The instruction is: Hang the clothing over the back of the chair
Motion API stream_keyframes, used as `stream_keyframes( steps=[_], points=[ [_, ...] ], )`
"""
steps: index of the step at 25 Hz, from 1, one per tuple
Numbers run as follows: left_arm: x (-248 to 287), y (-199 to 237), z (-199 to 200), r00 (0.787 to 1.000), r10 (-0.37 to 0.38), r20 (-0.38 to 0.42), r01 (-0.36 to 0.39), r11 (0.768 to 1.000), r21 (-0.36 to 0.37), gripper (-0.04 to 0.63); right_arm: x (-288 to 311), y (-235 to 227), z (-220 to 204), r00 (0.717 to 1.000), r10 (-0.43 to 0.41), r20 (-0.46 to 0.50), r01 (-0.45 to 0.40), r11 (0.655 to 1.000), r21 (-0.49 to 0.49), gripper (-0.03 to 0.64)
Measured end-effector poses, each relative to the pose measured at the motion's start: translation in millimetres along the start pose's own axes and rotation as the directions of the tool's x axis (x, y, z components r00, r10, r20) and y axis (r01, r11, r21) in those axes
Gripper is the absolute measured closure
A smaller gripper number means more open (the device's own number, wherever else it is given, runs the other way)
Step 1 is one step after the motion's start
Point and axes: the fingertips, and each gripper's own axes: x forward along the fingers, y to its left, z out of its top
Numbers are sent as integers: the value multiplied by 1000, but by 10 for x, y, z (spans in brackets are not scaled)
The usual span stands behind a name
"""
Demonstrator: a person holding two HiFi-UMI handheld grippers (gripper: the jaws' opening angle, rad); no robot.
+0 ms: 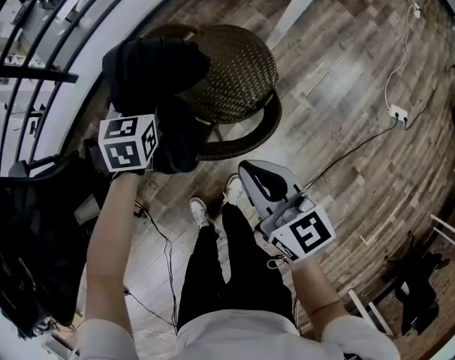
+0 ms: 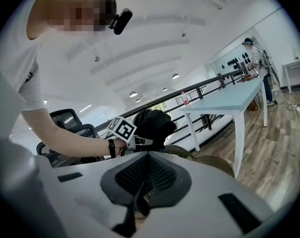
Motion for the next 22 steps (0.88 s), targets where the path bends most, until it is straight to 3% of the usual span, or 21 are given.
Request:
stream_keyframes(
  steps=[13,17,22],
  points=[
    [429,-168,-233,988,21,-155,1,990,138,448,-3,-85,-111,999,18,-34,-17,1000,19,598],
    [624,-250,-390,967,17,-255,38,977,211,443,27,-97,-105,999,17,-36,-16,1000,23,598],
    [877,-330,-688,914,42,-403,85,953,292,422,42,-107,-113,999,10,-44,-9,1000,27,598]
  ],
)
